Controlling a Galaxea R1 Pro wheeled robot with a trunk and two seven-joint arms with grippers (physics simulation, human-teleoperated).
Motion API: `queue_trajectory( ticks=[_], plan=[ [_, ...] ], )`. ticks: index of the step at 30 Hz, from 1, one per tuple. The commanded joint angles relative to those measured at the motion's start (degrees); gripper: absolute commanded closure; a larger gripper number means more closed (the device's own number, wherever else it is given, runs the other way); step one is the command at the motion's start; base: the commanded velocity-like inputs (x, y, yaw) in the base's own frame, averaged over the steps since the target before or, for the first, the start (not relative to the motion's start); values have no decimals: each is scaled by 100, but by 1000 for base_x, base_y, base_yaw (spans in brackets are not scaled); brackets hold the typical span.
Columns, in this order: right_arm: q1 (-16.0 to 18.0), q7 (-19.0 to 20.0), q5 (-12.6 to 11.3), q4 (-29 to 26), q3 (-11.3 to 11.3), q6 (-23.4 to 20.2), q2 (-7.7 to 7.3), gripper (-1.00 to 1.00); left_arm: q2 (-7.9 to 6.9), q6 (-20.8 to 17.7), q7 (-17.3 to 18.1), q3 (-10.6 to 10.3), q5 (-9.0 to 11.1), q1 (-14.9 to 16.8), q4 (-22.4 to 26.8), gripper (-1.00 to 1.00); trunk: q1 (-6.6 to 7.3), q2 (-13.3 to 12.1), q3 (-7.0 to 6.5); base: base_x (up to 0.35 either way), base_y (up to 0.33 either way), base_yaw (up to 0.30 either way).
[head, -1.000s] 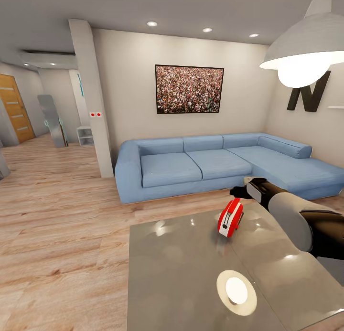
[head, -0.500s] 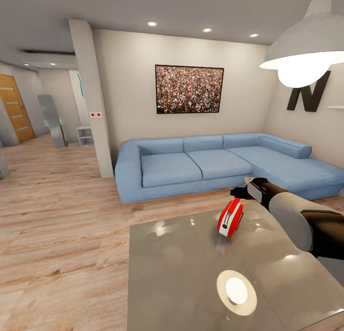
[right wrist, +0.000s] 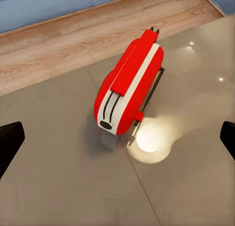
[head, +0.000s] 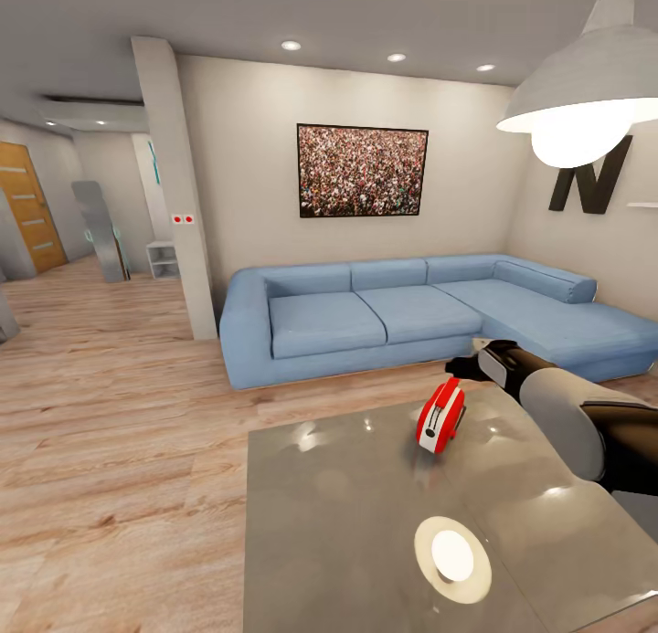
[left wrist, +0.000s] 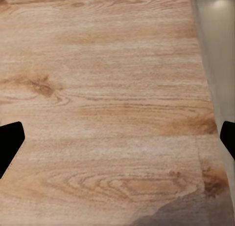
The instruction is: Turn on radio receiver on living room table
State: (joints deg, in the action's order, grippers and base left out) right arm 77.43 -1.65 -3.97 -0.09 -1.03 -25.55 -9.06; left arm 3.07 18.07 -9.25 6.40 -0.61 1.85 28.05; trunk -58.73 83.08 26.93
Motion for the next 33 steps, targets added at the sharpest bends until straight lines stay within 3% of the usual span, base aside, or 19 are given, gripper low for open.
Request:
queue_trajectory(
  ticks=[1,33],
  plan=[
    [0,0,-1,3,1,1,0,-100,-5,1,1,0,0,0,5,-100,0,0,0,0,0,0],
    [0,13,-2,14,-8,4,18,-100,-52,3,-28,19,-1,0,26,-100,0,0,0,0,0,0]
  ],
)
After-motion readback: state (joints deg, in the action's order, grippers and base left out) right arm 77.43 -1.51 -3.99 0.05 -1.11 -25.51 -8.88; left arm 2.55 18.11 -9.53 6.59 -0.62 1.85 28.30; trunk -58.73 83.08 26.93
